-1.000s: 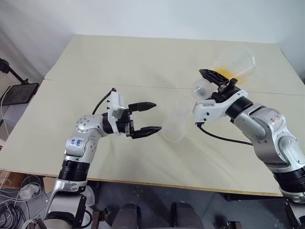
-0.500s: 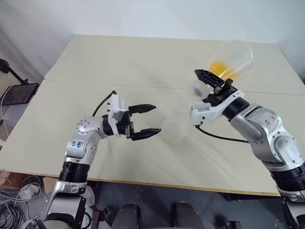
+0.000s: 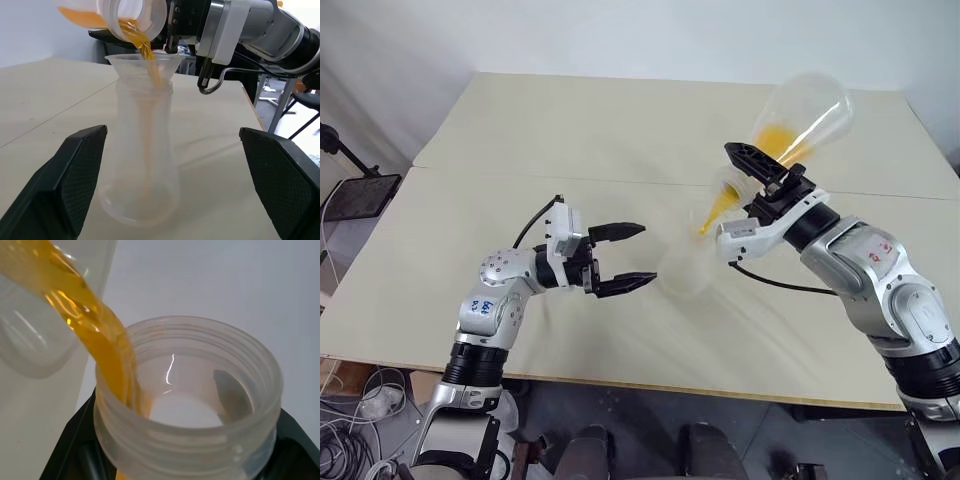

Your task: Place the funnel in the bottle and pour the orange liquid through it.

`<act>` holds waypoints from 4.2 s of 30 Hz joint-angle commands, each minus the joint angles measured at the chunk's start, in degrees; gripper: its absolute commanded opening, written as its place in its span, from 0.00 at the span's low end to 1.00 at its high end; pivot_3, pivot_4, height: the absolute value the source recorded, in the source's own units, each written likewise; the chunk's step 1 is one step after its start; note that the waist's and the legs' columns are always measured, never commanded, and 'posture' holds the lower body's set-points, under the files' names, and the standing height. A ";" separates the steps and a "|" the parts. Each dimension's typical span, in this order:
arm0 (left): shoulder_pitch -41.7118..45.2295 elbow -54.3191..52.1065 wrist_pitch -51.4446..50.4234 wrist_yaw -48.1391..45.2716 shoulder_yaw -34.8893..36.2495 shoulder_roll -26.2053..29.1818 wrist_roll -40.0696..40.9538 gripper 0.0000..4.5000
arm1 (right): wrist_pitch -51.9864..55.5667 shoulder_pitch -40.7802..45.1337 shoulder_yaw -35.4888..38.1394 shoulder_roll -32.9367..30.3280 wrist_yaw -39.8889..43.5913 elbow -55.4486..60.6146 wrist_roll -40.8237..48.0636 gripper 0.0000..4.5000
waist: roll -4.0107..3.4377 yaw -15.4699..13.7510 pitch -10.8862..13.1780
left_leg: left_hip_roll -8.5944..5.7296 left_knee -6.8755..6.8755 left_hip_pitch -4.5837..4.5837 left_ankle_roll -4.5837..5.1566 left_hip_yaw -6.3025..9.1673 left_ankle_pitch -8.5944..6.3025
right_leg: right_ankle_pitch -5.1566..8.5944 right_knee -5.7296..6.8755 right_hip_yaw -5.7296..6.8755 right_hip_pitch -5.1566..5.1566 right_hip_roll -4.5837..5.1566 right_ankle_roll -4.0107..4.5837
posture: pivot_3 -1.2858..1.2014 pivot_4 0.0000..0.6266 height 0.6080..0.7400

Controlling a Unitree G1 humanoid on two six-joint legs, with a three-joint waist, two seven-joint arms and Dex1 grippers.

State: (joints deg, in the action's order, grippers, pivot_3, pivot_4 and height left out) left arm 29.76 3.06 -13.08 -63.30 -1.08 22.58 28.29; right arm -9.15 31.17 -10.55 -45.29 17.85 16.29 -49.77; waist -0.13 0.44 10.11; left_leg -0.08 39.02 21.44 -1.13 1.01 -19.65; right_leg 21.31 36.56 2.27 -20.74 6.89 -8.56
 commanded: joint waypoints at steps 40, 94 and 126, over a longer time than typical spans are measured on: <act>-1.69 -2.31 2.05 1.14 0.21 -0.21 0.18 1.00 | -2.82 3.56 2.12 1.01 -2.21 0.17 -1.26 0.55 | 0.00 1.16 0.00 | 0.01 0.02 -0.02 0.00 0.01 0.00 | 0.00 0.09 -0.01 0.00 0.00 0.00 | 0.52 0.24 1.00; -3.26 -5.06 1.33 3.57 0.68 0.21 0.77 1.00 | -5.48 4.51 1.80 2.40 -5.27 -0.87 -3.77 0.55 | 0.00 1.17 0.00 | 0.01 0.02 -0.03 -0.01 0.01 0.00 | 0.00 0.09 -0.01 0.00 0.00 0.00 | 0.52 0.24 1.00; -2.48 -4.43 1.53 3.43 1.03 0.60 0.84 1.00 | -5.51 5.11 2.27 2.48 -8.07 -2.27 -5.84 0.55 | 0.00 1.17 0.00 | 0.01 0.02 -0.03 -0.01 0.00 0.00 | 0.00 0.09 -0.01 0.00 0.00 0.00 | 0.52 0.24 1.00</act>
State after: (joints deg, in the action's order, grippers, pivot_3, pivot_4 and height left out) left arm 26.61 0.50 -11.97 -59.61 -1.00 22.80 28.40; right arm -14.85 35.06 -10.55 -42.70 11.06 13.04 -55.60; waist -0.13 1.61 10.11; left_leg -0.07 39.04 21.42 -1.14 1.02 -19.65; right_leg 21.31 36.66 2.26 -20.74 6.89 -8.56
